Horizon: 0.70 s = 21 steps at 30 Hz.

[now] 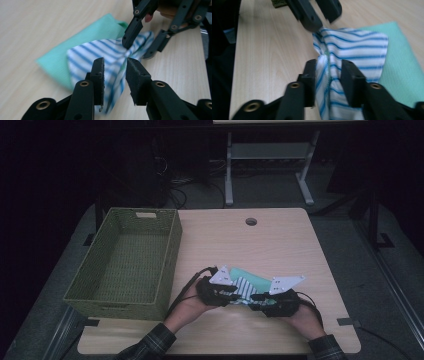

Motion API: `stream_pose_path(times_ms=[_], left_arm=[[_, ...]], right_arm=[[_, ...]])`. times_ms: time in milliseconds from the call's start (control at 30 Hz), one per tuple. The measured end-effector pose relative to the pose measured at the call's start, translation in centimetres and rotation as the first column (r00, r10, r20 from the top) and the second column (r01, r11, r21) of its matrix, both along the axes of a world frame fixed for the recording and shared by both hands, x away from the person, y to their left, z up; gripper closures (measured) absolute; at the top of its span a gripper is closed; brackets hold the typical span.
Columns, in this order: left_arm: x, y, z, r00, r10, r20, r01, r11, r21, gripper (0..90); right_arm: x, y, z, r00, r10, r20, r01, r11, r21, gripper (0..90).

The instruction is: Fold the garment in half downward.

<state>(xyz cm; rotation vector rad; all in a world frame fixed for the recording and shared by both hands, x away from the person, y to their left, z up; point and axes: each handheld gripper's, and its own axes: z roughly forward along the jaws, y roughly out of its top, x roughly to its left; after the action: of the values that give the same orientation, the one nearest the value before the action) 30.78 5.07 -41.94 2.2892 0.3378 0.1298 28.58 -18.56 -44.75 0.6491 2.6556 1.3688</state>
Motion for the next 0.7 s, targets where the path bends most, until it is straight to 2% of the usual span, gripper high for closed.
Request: stream_pose_path(times_ms=[100, 133, 200, 267, 333, 433, 500, 600, 633, 700], left_arm=[[0.0, -1.4, -1.4, 0.9991, -0.028, -0.033, 0.029, 0.9990, 0.033, 70.7], [0.0, -1.7, -1.9, 0.9986, -0.042, -0.032, 0.044, 0.9971, 0.063, 71.1], [0.0, -2.0, -2.7, 0.9979, -0.050, -0.042, 0.053, 0.9946, 0.089, 71.4], [0.0, -2.1, -3.3, 0.9978, -0.046, -0.048, 0.051, 0.9940, 0.096, 71.7], [0.0, -2.0, -3.3, 0.9980, -0.039, -0.049, 0.043, 0.9954, 0.085, 71.8], [0.0, -1.7, -3.0, 0.9983, -0.029, -0.051, 0.033, 0.9964, 0.077, 71.4], [-0.2, -1.5, -2.7, 0.9987, -0.025, -0.045, 0.028, 0.9969, 0.073, 71.3], [-0.6, -1.0, -2.2, 0.9988, -0.037, -0.033, 0.039, 0.9967, 0.071, 70.2], [-0.8, -0.9, -2.1, 0.9990, -0.029, -0.034, 0.031, 0.9980, 0.056, 70.1], [-1.1, -0.6, -1.7, 0.9989, -0.038, -0.027, 0.040, 0.9972, 0.063, 70.3]], right_arm=[[0.2, -0.1, -0.6, 0.9991, 0.004, -0.041, -0.005, 1.000, -0.009, 74.3], [0.2, 0.0, -0.9, 0.9987, 0.006, -0.050, -0.007, 1.000, -0.016, 75.4], [0.3, 0.3, -1.4, 0.9977, 0.005, -0.067, -0.008, 0.999, -0.048, 75.3], [0.4, 0.5, -1.8, 0.9971, 0.012, -0.075, -0.017, 0.997, -0.071, 74.0], [0.4, 0.4, -1.6, 0.9975, 0.014, -0.070, -0.018, 0.998, -0.065, 70.9], [0.8, -0.3, -0.7, 0.9977, 0.002, -0.068, -0.003, 1.000, -0.013, 68.1], [1.3, -0.8, -0.1, 0.9977, -0.025, -0.062, 0.026, 1.000, 0.013, 68.8], [2.5, -1.5, 0.7, 0.9968, -0.068, -0.042, 0.069, 0.997, 0.028, 74.6], [3.0, -1.7, 0.9, 0.9956, -0.086, -0.037, 0.087, 0.996, 0.024, 77.0], [4.0, -2.1, 1.1, 0.9921, -0.121, -0.032, 0.122, 0.992, 0.019, 82.6]])
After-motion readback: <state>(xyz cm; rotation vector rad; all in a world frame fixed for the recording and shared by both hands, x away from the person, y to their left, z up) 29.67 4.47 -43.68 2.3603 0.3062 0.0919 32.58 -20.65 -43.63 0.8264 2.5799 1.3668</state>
